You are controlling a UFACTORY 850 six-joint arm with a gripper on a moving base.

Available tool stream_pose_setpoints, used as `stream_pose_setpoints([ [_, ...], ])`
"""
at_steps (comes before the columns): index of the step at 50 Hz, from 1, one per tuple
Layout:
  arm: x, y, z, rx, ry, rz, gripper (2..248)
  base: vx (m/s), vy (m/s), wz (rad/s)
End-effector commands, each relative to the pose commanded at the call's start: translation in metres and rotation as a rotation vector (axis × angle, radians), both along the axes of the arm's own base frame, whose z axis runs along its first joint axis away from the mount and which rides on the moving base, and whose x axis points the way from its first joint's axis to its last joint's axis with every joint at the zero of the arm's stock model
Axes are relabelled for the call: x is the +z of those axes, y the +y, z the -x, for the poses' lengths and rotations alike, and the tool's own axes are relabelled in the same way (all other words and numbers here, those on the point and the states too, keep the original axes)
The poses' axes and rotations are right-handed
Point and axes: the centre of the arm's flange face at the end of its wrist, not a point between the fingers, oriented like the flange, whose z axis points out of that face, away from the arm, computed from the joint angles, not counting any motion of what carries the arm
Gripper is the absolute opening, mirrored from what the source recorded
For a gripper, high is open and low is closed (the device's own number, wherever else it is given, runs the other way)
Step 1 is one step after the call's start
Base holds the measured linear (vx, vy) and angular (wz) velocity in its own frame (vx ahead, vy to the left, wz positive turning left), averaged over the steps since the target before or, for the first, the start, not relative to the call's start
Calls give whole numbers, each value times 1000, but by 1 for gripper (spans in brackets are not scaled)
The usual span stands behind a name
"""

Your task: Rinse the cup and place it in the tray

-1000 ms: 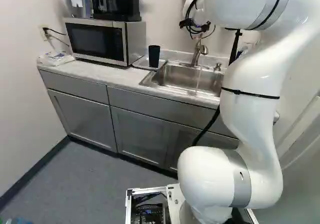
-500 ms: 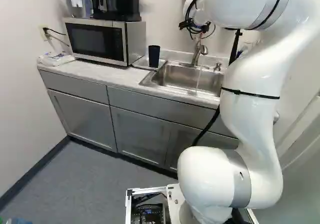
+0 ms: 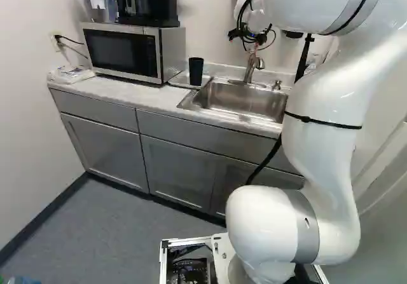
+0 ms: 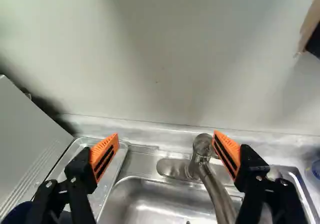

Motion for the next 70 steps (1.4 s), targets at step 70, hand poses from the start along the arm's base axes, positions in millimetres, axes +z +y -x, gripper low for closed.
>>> stream_pose_setpoints([
  [70, 13, 27, 32, 18, -109, 14, 247, 0, 0, 0],
])
